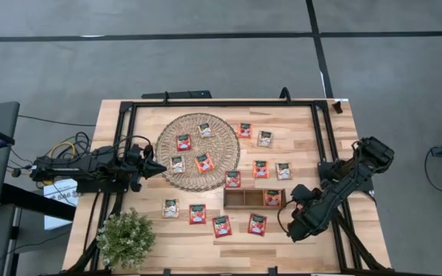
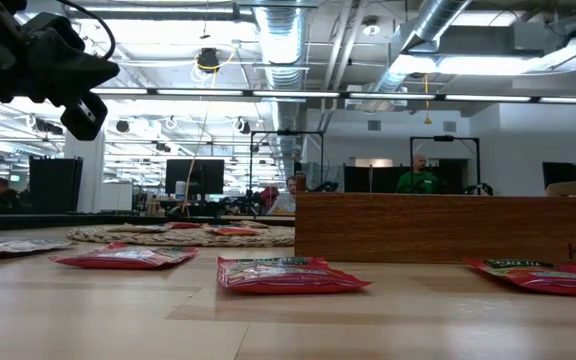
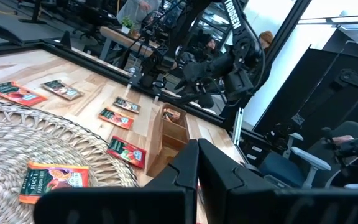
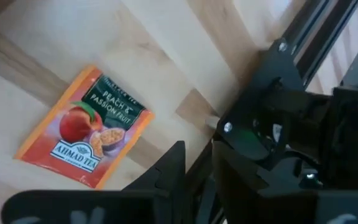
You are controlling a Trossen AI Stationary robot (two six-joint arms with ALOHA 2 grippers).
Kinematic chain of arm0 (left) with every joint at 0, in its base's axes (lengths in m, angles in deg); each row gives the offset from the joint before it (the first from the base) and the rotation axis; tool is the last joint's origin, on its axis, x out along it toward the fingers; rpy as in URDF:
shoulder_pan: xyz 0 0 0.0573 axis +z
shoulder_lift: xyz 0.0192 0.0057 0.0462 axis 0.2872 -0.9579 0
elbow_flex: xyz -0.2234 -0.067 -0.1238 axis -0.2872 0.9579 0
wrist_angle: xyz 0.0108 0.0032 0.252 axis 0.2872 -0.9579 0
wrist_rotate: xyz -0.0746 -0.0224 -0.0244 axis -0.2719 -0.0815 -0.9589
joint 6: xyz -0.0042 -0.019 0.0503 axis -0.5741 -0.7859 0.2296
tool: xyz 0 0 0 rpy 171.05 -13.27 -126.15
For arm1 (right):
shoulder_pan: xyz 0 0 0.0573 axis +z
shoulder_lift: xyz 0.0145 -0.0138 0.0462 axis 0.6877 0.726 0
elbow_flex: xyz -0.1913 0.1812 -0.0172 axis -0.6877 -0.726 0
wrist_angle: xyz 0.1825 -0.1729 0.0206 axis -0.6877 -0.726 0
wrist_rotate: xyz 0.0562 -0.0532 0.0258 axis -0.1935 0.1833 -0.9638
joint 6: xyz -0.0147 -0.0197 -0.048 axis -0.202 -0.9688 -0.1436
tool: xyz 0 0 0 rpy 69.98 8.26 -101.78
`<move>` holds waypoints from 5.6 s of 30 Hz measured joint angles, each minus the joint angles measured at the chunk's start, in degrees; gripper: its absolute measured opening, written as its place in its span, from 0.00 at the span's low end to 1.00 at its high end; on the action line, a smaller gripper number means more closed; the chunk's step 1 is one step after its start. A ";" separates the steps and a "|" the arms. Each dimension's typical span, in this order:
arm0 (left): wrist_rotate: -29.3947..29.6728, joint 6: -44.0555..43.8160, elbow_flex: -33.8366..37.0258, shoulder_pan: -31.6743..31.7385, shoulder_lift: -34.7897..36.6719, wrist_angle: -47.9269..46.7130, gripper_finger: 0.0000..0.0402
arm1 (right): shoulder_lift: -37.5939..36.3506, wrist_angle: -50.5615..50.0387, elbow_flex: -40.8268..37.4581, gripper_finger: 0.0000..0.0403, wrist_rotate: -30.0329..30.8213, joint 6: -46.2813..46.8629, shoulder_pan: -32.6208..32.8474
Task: Pick & Place Tea
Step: Put the orange tea bag into the right section of the wooden organizer
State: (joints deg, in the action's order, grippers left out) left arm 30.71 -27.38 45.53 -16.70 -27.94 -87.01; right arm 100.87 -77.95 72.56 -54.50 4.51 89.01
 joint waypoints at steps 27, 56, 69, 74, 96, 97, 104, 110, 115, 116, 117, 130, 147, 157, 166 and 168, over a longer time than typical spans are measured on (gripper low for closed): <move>-0.24 -2.78 0.00 -0.02 0.00 0.28 0.00 | -9.97 12.18 -11.27 0.46 0.19 25.20 8.62; -0.17 -2.97 0.00 0.00 0.00 0.31 0.00 | -15.66 17.57 -19.96 0.49 -4.60 0.99 -7.01; -0.17 -2.97 0.00 -0.02 0.00 0.31 0.00 | -13.75 23.23 -19.96 0.49 -4.38 -22.93 -13.80; -0.15 -2.97 0.00 0.00 0.00 0.31 0.00 | -13.75 23.82 -20.32 0.49 -4.18 -27.93 -15.04; -0.13 -2.97 0.00 0.00 0.00 0.31 0.00 | -16.48 28.73 -23.47 0.49 -5.54 -33.12 -16.20; -0.13 -2.97 0.00 0.00 0.00 0.31 0.00 | -16.76 28.88 -23.06 0.49 -5.56 -33.14 -16.20; -0.11 -2.97 0.00 -0.02 0.00 0.25 0.00 | -18.49 28.92 -21.62 0.49 -6.38 -34.72 -15.00; -0.09 -2.97 0.00 0.00 0.00 0.11 0.00 | -17.99 29.09 -21.62 0.49 -8.93 -38.38 -13.74; -0.04 -2.78 0.00 0.00 0.00 0.00 0.00 | -17.97 28.99 -21.62 0.49 -8.35 -42.34 -14.24; -0.04 -2.75 0.00 -0.01 0.00 -0.02 0.00 | -17.97 28.89 -21.62 0.49 -8.12 -43.13 -14.50; -0.04 -2.73 0.00 -0.02 0.00 -0.03 0.00 | -17.97 28.90 -21.62 0.49 -7.87 -44.06 -14.68; -0.05 -2.71 0.00 0.00 0.00 -0.11 0.00 | -9.32 32.54 -21.26 0.49 -9.34 -55.79 -17.56; -0.07 -2.73 0.00 -0.02 0.00 -0.28 0.00 | -7.98 31.52 -21.38 0.38 -9.27 -49.67 -17.31; -0.09 -2.73 0.00 -0.01 0.00 -0.52 0.00 | -7.93 29.90 -21.53 0.35 -9.06 -45.52 -17.05; -0.09 -2.67 0.00 -0.01 0.00 -0.61 0.00 | -7.93 30.81 -21.55 0.23 -9.14 -45.42 -17.05; -0.09 -2.64 0.00 -0.01 0.00 -0.67 0.00 | -7.93 31.05 -21.55 0.19 -9.14 -45.43 -17.05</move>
State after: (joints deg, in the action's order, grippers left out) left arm 30.63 -30.03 45.53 -16.71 -27.94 -87.68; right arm 92.93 -46.89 51.01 -63.65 -40.92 71.96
